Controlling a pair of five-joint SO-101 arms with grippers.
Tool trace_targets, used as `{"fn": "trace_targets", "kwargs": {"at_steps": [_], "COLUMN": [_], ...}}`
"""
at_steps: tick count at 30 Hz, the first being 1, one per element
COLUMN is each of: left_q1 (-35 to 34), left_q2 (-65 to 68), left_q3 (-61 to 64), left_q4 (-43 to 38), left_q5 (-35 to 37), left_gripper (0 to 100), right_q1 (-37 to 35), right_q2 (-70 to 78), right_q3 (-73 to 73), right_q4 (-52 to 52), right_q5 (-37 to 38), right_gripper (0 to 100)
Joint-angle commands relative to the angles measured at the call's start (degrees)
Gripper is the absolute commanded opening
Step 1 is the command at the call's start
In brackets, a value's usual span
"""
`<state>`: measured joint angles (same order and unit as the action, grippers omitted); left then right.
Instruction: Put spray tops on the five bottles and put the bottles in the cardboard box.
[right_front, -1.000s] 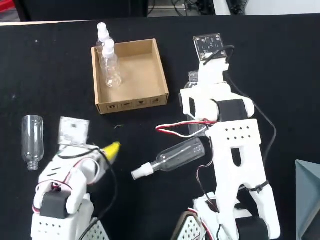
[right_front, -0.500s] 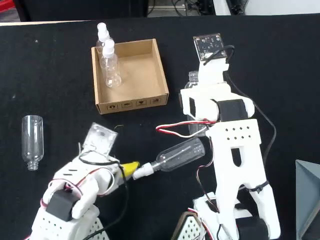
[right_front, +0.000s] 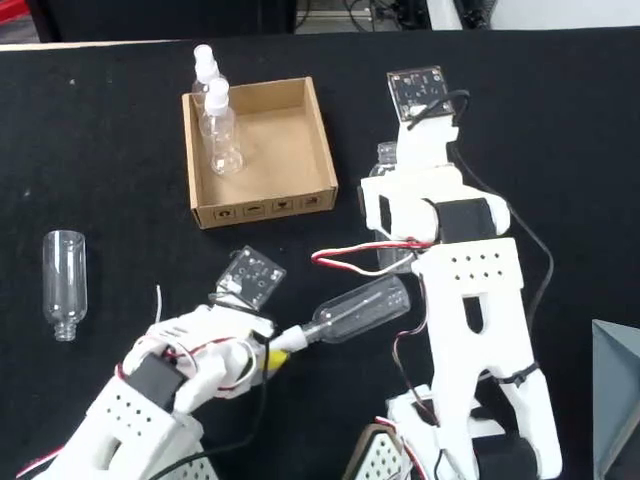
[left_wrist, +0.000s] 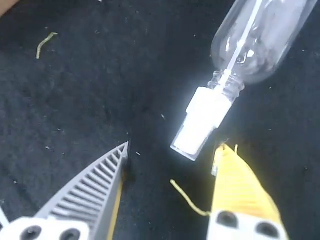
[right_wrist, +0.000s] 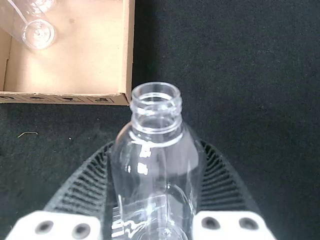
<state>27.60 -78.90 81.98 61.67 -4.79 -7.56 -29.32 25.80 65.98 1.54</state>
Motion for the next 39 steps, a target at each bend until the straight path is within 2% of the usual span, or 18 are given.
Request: {"fn": "trace_targets", "kwargs": {"at_steps": [1, 16, 18, 24, 33, 39], "left_q1": [0.75, 0.84, 0.92, 4.97, 4.97, 4.79], "left_q2": [5.19, 20.84, 22.95, 29.80, 32.62, 32.44], "left_q3": [-2.59, -4.18, -4.97, -5.93, -7.43, -7.52], "left_q4": [-5.19, -14.07, -14.42, -16.97, -17.05, -16.88], "left_q5": [-0.18, -0.26, -0.44, -0.53, -0.53, -0.53], "left_gripper": [24, 24, 22, 18, 18, 9], "right_q1": [1.32, 1.23, 1.14, 1.14, 1.14, 1.23], "right_q2": [-2.59, -2.59, -2.51, -2.51, -2.51, -2.51], "right_q3": [-0.31, -0.31, -0.31, -0.31, -0.22, -0.22], "right_q4": [-1.49, -1.49, -1.49, -1.49, -1.49, -1.49], "right_q5": [-0.44, -0.35, -0.35, -0.26, -0.18, -0.18], "right_gripper": [9.2, 9.2, 9.2, 9.2, 9.2, 9.2]}}
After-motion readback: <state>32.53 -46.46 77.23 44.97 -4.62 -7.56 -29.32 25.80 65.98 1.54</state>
